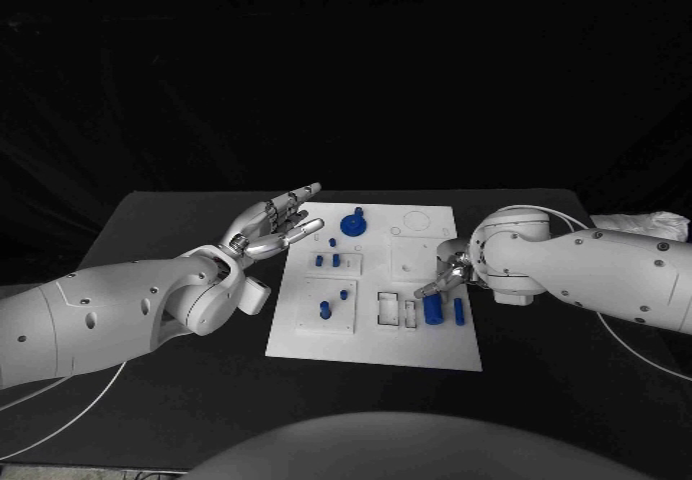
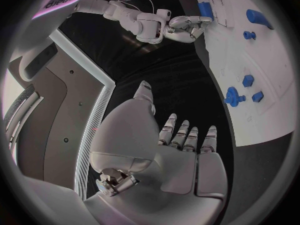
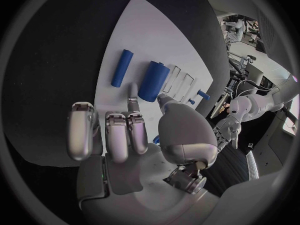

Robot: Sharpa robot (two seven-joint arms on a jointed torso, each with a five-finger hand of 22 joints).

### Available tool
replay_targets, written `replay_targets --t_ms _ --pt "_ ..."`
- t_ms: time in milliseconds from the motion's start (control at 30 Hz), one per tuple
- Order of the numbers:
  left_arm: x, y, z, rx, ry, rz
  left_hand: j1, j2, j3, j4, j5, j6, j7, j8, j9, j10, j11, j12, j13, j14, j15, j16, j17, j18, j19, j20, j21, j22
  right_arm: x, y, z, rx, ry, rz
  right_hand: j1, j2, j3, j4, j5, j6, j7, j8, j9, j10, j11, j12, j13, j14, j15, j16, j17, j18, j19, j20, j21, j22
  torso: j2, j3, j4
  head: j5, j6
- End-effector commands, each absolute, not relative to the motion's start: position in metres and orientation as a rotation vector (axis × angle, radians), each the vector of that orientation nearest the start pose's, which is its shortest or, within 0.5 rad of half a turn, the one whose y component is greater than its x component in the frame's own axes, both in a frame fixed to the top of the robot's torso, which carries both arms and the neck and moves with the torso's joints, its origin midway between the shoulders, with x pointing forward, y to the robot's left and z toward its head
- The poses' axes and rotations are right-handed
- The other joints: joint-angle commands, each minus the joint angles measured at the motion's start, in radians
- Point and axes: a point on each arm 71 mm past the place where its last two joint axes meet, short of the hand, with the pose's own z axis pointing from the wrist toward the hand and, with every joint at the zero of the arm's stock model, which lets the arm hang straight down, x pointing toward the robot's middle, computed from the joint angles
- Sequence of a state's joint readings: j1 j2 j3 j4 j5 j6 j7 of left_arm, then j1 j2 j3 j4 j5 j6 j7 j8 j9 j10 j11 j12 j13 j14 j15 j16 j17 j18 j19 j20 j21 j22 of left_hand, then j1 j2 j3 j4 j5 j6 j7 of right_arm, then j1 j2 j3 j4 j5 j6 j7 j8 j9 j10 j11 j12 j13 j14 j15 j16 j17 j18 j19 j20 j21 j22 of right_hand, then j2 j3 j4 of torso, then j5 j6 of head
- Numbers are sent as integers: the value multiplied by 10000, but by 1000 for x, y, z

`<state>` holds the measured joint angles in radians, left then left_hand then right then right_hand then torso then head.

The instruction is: Assemble the parts on the task board

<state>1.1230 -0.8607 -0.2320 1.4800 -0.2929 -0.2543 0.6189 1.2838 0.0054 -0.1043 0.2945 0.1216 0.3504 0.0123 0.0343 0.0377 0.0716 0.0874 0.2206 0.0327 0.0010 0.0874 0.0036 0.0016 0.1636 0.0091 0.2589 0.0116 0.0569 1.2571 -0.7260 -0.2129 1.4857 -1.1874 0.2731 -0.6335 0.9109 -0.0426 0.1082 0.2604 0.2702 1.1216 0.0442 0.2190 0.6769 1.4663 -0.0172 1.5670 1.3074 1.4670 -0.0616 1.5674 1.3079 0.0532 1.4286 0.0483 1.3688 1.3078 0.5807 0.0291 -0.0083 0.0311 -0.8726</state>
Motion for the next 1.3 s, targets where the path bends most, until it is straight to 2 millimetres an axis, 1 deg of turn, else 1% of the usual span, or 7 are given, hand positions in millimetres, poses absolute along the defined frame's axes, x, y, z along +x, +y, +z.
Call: replay_targets --t_ms 33,167,367,500,633,1200,1300 --pt "442 220 -263 -7375 15830 -15465 8 107 -56 -6 55 51 75 58 14 -27 -83 58 10 -10 19 -36 -16 149 10 77 -11 5 459 -187 -267 -1548 25047 985 68 -48 36 -47 131 -125 -72 201 565 1044 -85 38 2634 1038 -102 34 2629 2 0 -48 27 1926 0 1 -1 5 0" --pt "442 220 -264 -7386 15861 -15461 78 175 -99 -9 95 153 229 65 20 -31 -149 66 10 -10 6 -36 -16 149 13 87 -9 6 459 -188 -267 -1655 25004 821 237 -111 131 -217 586 -320 -119 477 1380 1044 -133 38 2634 1038 -138 34 2629 4 0 -88 21 1923 -1 0 -3 6 0" --pt "442 219 -264 -7402 15922 -15472 215 344 -180 -19 312 265 405 68 25 -39 -222 72 8 -10 -3 -36 -16 149 18 109 -7 4 459 -188 -268 -1423 25048 933 713 -203 675 -800 2611 -774 -245 1251 3211 1044 -267 38 2634 1038 -243 34 2629 18 -25 -203 -18 1913 0 0 -1 21 0" --pt "442 219 -264 -7411 15961 -15471 444 482 -283 -28 638 300 448 63 25 -44 -234 86 9 -10 -4 -36 -16 149 23 128 -5 0 459 -188 -268 -934 25152 1281 693 -193 960 -905 2919 -977 -299 1482 3855 1044 -309 38 2634 1038 -274 34 2629 15 -30 -226 -25 1911 -1 2 1 39 0" --pt "442 219 -265 -7407 15993 -15466 582 539 -343 -29 811 312 466 62 25 -49 -235 90 8 -10 5 -36 -16 150 25 137 -5 -3 457 -188 -269 -83 25324 1864 666 -190 1151 -969 3053 -1050 -325 1560 4171 1044 -329 38 2634 1038 -299 34 2629 18 -43 -239 -44 1904 3 1 -4 69 0" --pt "443 219 -267 -7440 16124 -15456 791 639 -442 -27 1065 298 449 57 22 -55 -215 99 7 -10 54 -36 -16 151 30 151 -1 1 453 -181 -255 3346 25761 4159 550 -163 1372 -980 3242 -1136 -325 1552 4429 1044 -342 38 2634 1038 -316 34 2629 74 -189 -257 -257 1829 -10 -3 1 118 0" --pt "443 219 -267 -7451 16150 -15457 841 687 -493 -23 1101 359 571 67 28 -50 -218 115 9 -10 49 -36 -16 152 33 156 0 2 452 -177 -254 3773 25828 4448 457 -167 1434 -965 3086 -1208 -294 1463 4465 1044 -317 38 2634 1038 -299 34 2629 103 -283 -249 -384 1785 -11 -7 5 145 0"
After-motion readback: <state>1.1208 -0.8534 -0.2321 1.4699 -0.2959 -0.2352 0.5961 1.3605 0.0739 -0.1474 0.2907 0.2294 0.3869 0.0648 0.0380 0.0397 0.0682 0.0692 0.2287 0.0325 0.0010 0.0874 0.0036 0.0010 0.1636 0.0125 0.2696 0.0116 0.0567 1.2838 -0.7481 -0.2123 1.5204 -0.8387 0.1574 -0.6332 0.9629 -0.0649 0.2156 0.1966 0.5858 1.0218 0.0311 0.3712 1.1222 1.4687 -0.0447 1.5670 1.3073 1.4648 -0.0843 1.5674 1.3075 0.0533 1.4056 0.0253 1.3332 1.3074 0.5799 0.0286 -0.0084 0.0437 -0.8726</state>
